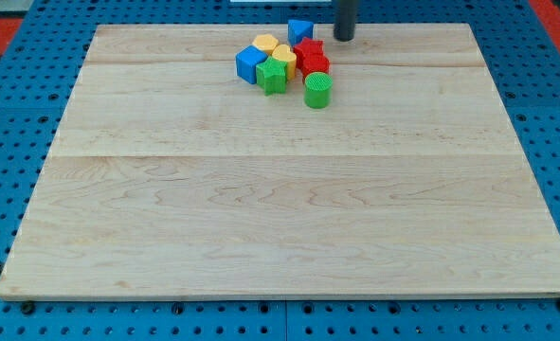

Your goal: Push the triangle into the group of blocks

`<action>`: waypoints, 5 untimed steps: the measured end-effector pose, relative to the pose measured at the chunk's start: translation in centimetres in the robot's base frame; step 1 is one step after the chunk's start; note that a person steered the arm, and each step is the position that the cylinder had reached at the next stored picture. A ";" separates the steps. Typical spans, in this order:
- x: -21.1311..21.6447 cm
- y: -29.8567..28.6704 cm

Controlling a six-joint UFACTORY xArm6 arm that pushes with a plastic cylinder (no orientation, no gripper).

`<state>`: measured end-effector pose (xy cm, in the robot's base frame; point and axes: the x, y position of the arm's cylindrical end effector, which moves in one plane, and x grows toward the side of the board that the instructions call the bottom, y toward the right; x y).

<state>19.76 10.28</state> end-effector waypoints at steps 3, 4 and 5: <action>-0.5 -10.6; 0.6 -9.8; 1.8 -6.8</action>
